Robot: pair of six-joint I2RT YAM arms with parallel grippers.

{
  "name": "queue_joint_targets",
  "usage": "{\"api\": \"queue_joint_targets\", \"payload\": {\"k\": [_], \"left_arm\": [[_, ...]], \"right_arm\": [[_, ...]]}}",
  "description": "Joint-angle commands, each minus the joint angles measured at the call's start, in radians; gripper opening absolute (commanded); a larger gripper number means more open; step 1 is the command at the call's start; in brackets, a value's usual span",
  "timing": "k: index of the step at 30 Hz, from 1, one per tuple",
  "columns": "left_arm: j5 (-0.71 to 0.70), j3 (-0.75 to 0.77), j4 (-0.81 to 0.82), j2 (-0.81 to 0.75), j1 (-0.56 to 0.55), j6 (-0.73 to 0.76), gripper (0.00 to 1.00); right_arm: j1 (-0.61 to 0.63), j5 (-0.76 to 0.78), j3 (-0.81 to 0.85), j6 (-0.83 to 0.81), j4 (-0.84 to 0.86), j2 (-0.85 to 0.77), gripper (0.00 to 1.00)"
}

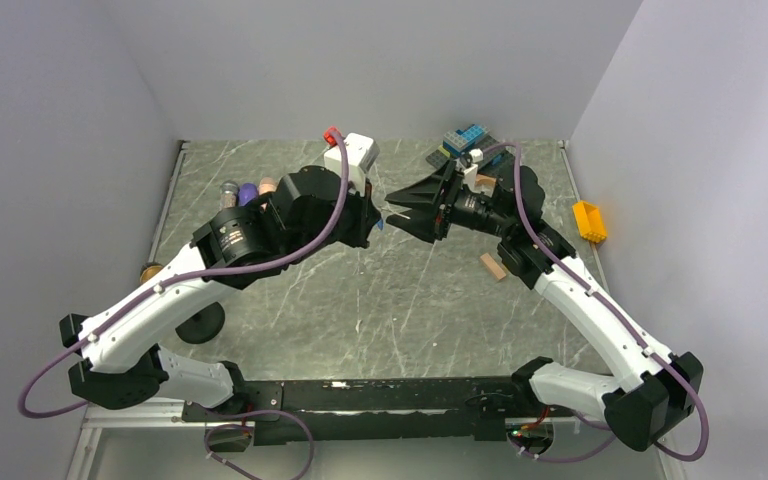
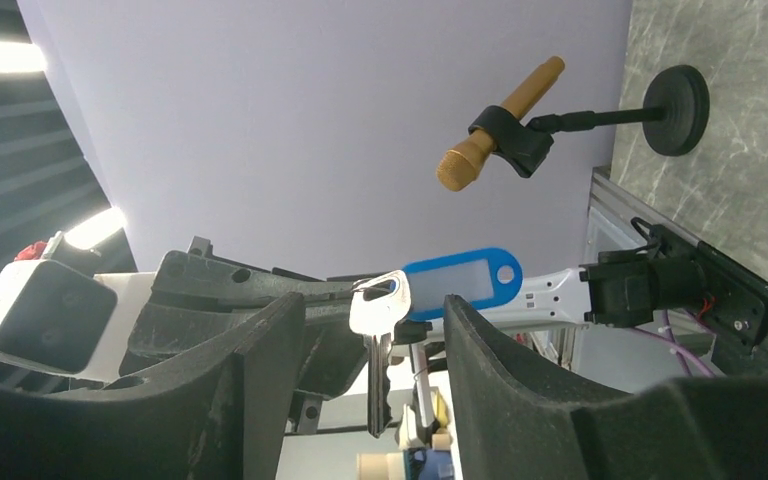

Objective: Remove the keys from the keyring

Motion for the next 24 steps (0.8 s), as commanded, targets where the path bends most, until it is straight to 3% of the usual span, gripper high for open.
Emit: {"api": "queue_joint_targets", "payload": {"k": [1,24], "left_arm": [[-0.018,0.035,0.032,-0.002,-0.008,0.012,0.00],[-0.016,0.042,0.023,0.026,-0.009,0.021,0.00]], "right_arm": [[0.007,-0.017,0.038,0.057,0.056,0.009,0.56],[0.020,-0.010,0.077,0.012,0.018,-0.002,0.28]]}}
